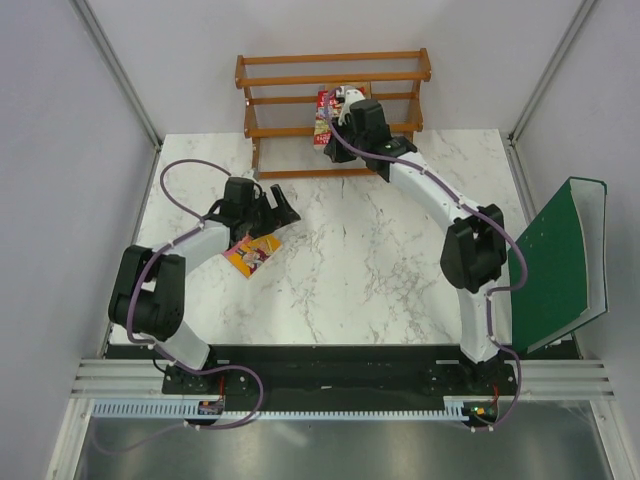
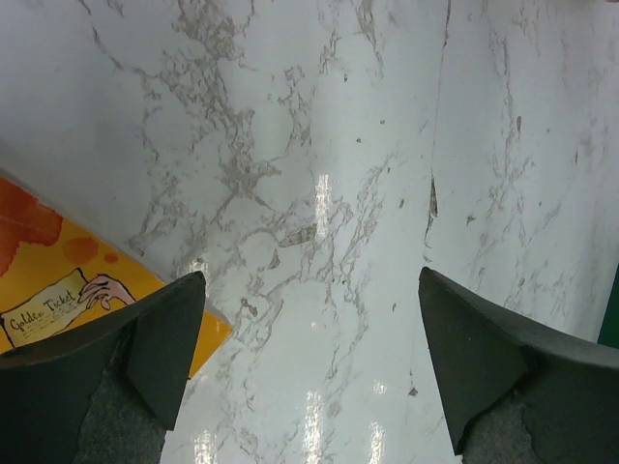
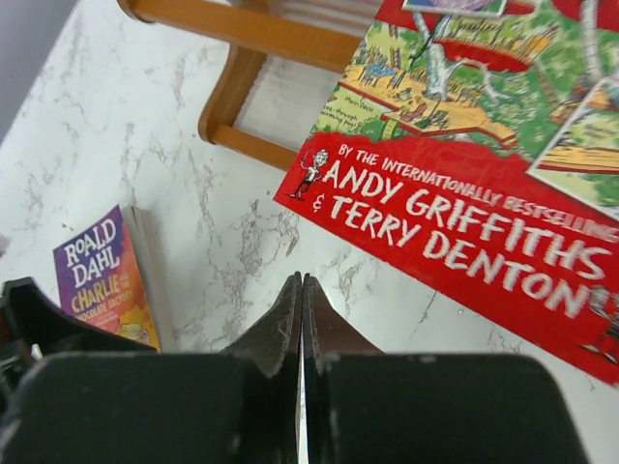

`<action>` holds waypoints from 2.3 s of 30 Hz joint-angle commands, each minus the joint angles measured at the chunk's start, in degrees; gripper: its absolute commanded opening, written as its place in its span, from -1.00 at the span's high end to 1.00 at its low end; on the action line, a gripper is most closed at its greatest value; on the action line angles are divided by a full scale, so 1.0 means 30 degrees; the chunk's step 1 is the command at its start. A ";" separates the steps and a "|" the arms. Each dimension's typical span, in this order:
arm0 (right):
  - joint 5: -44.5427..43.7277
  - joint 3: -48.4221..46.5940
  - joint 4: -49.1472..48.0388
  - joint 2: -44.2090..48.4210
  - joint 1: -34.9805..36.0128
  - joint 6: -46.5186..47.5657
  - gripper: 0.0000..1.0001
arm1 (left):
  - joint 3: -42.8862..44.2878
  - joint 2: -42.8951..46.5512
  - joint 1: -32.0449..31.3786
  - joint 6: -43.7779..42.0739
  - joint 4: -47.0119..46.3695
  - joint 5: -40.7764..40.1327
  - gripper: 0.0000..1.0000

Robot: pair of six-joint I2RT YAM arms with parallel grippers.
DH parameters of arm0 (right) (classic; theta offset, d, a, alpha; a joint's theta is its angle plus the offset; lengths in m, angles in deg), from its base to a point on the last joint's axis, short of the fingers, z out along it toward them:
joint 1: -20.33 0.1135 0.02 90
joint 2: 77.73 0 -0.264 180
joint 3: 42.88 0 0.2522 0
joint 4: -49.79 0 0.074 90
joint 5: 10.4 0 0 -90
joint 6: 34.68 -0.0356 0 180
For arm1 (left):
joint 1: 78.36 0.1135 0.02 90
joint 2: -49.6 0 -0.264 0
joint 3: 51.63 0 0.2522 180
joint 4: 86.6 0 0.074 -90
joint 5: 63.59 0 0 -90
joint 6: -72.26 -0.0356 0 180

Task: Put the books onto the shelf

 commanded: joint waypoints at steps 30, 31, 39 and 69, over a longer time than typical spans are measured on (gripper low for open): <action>-0.5785 -0.5775 0.0184 -0.4989 0.1249 -0.0754 1.00 | 0.0515 0.1005 0.0020 -0.0476 -0.0807 0.1307 -0.93; -0.5785 -0.5717 0.0067 -0.4931 0.1219 -0.0958 1.00 | 0.0603 0.0975 -0.0009 -0.0505 -0.0749 0.1308 -0.93; -0.6222 -0.5659 -0.0315 -0.4931 0.0633 -0.1838 1.00 | 0.0428 0.0946 0.0020 -0.0652 -0.0631 0.1220 -0.93; -0.3825 0.9576 -0.8108 0.5470 -0.4227 -0.5618 0.43 | 1.2638 -0.5256 0.0049 -0.0886 0.3088 0.2772 -0.16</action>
